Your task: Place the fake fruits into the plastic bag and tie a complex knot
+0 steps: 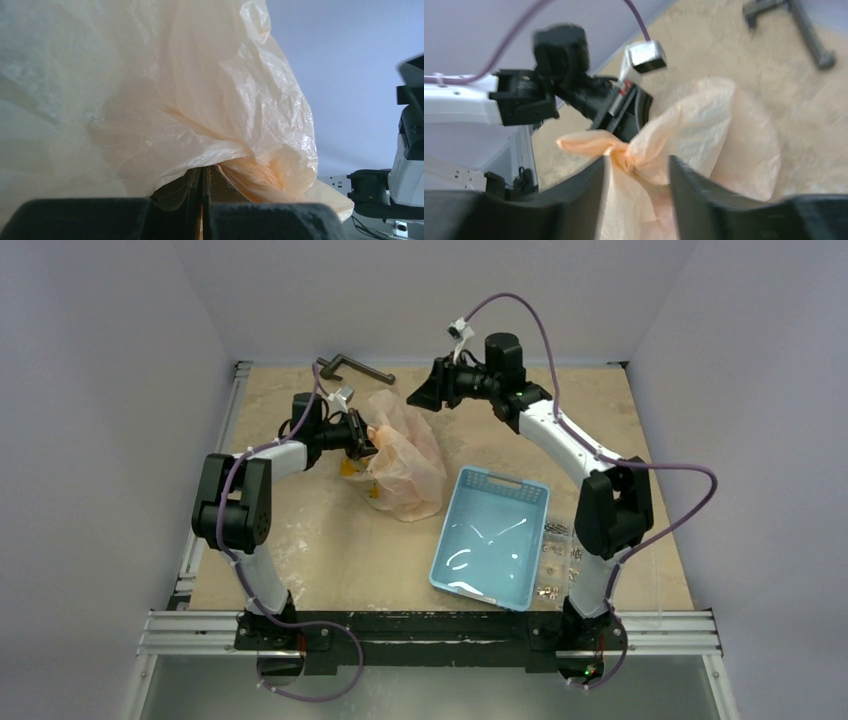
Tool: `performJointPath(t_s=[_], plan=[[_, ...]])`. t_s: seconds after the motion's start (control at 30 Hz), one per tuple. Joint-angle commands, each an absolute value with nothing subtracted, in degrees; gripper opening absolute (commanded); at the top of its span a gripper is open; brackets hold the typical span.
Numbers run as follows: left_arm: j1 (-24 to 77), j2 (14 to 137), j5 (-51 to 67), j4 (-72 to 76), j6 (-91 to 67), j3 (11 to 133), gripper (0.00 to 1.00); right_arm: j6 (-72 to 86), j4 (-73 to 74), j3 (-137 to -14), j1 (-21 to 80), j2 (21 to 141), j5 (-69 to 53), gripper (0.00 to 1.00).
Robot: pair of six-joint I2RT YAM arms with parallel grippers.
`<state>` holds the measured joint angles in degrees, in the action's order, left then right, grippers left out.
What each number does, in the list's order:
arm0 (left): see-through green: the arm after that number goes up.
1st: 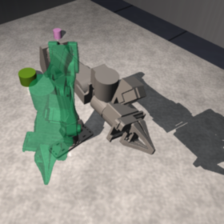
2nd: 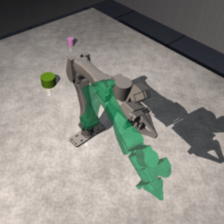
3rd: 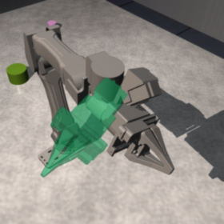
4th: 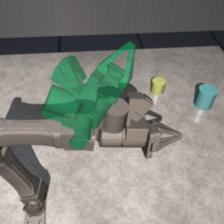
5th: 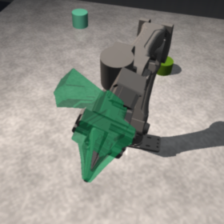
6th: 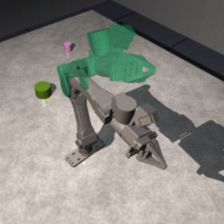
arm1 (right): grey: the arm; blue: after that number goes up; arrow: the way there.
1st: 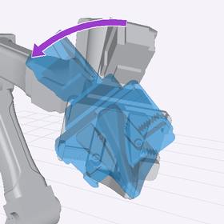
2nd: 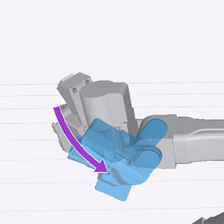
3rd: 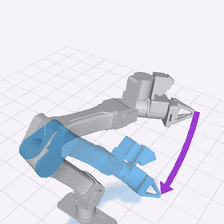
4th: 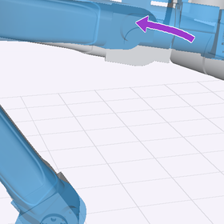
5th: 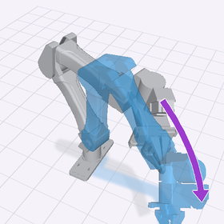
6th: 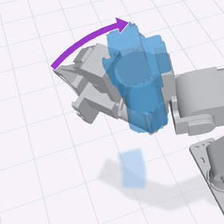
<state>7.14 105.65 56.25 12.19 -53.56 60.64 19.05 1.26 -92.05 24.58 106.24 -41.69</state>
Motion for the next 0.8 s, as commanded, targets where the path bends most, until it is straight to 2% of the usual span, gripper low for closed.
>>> performJointPath(t_s=[0.0, 0.07, 0.2, 0.33, 0.53, 0.77], plan=[[7.11, 104.85, 57.17, 13.47, -53.35, 61.17, 0.0, 15.2, 9.51, -92.31, 26.71, 110.28, -46.17, 0.73], [7.31, 105.15, 57.96, 14.26, -53.44, 61.63, 0.0, 16.24, 7.14, -90.97, 27.67, 110.76, -49.89, 0.84], [8.33, 106.04, 59.65, 20.21, -57.7, 61.73, 0.0, 16.15, 3.77, -90.71, 30.59, 112.52, -52.44, 0.94], [9.87, 107.12, 62.0, 29.56, -65.15, 61.44, 0.0, 17.65, -0.46, -93.94, 33.61, 116.24, -52.98, 0.95], [10.8, 108.2, 65.08, 35.38, -69.54, 61.06, 0.0, 28.14, -14.72, -97.18, 35.4, 121.37, -55.05, 0.95], [10.45, 107.82, 67.0, 30.49, -66.48, 58.88, 0.0, 29.38, -16.69, -94.65, 32.85, 118.99, -59.86, 0.93]])
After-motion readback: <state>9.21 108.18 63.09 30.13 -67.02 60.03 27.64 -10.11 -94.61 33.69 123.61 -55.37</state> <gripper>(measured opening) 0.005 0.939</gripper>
